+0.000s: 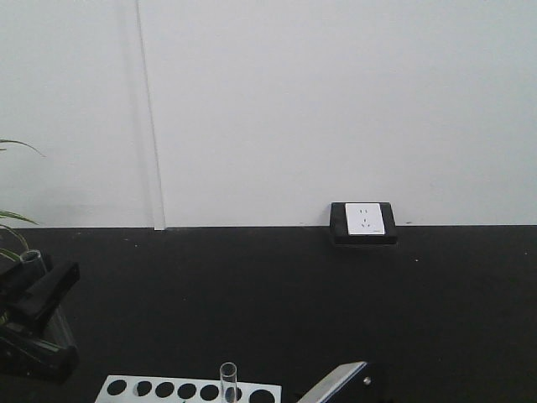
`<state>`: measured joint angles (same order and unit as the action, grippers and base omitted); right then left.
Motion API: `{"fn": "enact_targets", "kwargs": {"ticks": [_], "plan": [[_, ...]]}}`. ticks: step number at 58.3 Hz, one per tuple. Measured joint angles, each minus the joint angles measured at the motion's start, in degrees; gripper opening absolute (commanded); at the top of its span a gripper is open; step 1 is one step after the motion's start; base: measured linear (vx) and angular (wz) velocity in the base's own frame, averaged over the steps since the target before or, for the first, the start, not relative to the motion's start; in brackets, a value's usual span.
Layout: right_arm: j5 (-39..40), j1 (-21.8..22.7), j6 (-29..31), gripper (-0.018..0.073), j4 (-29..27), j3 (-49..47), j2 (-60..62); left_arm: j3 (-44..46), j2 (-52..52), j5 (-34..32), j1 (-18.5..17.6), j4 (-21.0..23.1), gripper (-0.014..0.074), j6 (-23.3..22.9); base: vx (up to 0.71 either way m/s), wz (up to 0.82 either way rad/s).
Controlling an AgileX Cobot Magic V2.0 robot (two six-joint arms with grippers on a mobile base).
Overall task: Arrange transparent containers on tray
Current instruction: 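Lower the right gripper onto another glass tube in the rack and close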
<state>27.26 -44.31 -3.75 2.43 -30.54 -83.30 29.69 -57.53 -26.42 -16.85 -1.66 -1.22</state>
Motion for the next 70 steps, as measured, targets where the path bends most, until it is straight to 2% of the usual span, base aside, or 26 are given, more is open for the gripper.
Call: {"fn": "enact_targets", "kwargs": {"ticks": [10,18,43,70], "plan": [[8.4,-2.3,0.2,0.0529,0.7,-0.6,-6.8,0.0,0.0,0.0,0.0,0.0,0.0118,0.0,0.0,0.0],[10.4,-2.3,0.3,0.0529,-0.8,-3.3,-10.3,0.0,0.0,0.0,0.0,0.0,0.0118,0.0,0.0,0.0],[10.9,-2.3,0.4,0.0527,-5.4,-13.5,-18.8,0.0,0.0,0.0,0.0,0.1,0.0122,0.0,0.0,0.0],[8.3,-2.3,0.5,0.0511,-5.6,-14.3,-19.7,0.0,0.0,0.0,0.0,0.1,0.0122,0.0,0.0,0.0]]}}
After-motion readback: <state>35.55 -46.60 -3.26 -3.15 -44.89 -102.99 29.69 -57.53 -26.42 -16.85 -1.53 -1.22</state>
